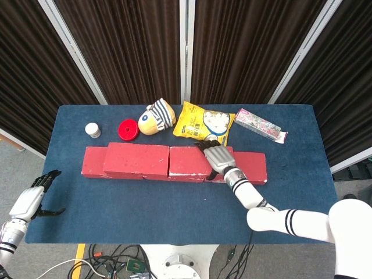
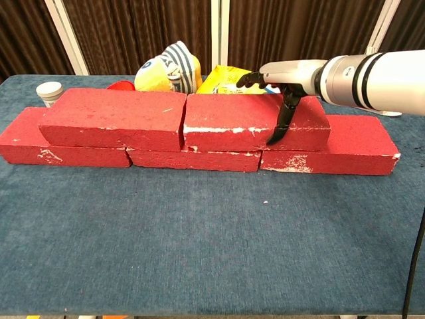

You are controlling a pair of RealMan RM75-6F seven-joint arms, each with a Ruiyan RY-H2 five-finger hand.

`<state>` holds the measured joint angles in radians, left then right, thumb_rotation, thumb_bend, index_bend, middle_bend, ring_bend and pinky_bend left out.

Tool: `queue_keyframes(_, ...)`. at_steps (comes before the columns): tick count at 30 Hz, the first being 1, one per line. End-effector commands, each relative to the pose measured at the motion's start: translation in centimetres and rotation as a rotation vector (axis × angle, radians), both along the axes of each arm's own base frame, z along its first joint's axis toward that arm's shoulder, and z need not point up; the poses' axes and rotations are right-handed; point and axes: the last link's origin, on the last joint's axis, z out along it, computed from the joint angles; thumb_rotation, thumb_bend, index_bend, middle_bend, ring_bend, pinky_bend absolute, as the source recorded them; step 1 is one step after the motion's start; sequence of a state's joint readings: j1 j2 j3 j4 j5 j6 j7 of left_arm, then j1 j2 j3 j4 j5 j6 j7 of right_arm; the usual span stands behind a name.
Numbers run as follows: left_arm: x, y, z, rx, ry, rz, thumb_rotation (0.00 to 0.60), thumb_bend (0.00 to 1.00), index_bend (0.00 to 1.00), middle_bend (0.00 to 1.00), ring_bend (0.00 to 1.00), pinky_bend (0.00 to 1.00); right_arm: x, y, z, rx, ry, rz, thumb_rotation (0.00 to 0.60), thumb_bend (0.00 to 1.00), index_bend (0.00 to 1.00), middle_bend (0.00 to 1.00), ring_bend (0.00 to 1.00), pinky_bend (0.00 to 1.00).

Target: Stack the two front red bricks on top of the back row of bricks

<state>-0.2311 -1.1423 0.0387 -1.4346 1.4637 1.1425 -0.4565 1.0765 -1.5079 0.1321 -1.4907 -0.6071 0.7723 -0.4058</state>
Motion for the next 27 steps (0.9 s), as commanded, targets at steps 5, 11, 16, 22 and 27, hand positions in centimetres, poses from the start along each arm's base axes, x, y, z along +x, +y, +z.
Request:
queue_keyframes(5, -0.02, 0.01, 0.01, 0.001, 0.001, 0.0, 0.6, 0.13, 0.0, 0.0, 0.0, 0.0, -0.08, 0.05, -0.25, 0.012, 0.007, -0.004, 0.6, 0.0, 0.0, 0.0, 0.0, 0.0)
queue_keyframes(11, -0.12, -0.07, -0.06, -0.002, 0.0, 0.003, 0.6, 0.13, 0.0, 0.0, 0.0, 0.0, 0.12, -0.09, -0.41, -0.005, 0.0, -0.004, 0.6, 0.0, 0.0, 0.0, 0.0, 0.0)
queue_keyframes(16, -0.18, -0.13, -0.1, -0.003, -0.001, 0.003, 0.6, 0.13, 0.0, 0.0, 0.0, 0.0, 0.18, -0.11, -0.67, -0.002, 0.001, -0.006, 0.6, 0.0, 0.0, 0.0, 0.0, 0.0)
queue_keyframes(22, -0.27, -0.17, -0.09, -0.005, 0.0, 0.005, 0.6, 0.13, 0.0, 0.0, 0.0, 0.0, 0.26, -0.13, -0.76, -0.005, -0.006, -0.007, 0.6, 0.0, 0.0, 0.0, 0.0, 0.0)
queue_keyframes(27, -0.25, -0.17, -0.19, -0.008, -0.001, 0.005, 0.6, 0.13, 0.0, 0.0, 0.0, 0.0, 0.25, -0.18, -0.87, -0.008, -0.015, -0.012, 0.6, 0.01, 0.0, 0.0, 0.0, 0.0)
